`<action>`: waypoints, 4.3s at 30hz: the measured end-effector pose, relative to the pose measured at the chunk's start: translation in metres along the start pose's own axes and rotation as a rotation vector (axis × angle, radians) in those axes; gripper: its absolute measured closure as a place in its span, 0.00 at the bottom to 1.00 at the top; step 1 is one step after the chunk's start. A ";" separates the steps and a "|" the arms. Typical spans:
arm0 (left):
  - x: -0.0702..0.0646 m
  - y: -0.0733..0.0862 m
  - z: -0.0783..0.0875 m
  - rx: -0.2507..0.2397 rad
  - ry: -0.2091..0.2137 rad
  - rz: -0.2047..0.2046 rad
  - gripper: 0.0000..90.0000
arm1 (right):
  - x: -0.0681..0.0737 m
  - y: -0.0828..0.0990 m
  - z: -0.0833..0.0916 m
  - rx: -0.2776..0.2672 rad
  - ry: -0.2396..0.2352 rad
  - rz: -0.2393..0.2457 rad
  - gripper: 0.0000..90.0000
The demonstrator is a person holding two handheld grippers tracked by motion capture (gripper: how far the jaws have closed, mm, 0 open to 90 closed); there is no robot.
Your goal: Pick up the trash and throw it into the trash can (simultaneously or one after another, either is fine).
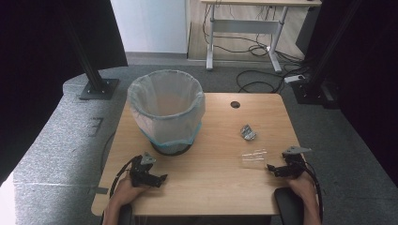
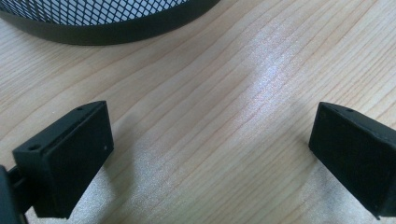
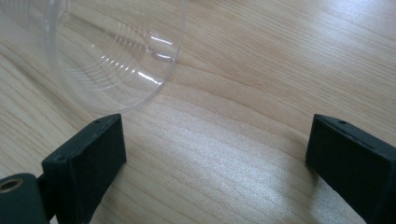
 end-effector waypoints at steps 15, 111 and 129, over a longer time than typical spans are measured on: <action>0.000 0.000 0.000 0.000 0.000 -0.001 0.00 | -0.001 0.000 -0.002 0.011 0.023 -0.022 0.00; 0.000 0.000 0.000 0.001 0.002 -0.004 0.00 | 0.063 -0.095 0.011 0.043 -0.214 0.091 0.27; 0.000 0.000 0.000 0.001 0.000 -0.005 0.00 | 0.068 -0.136 0.040 0.006 -0.224 0.072 0.27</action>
Point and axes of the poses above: each handheld gripper's, and its own axes: z roughly backward along the jaws, y roughly out of its underside, x roughly to its left, the point moved 7 cm from there along -z, roughly forward along the jaws, and after that the axes turned 7 degrees about -y, right-handed, at the moved point
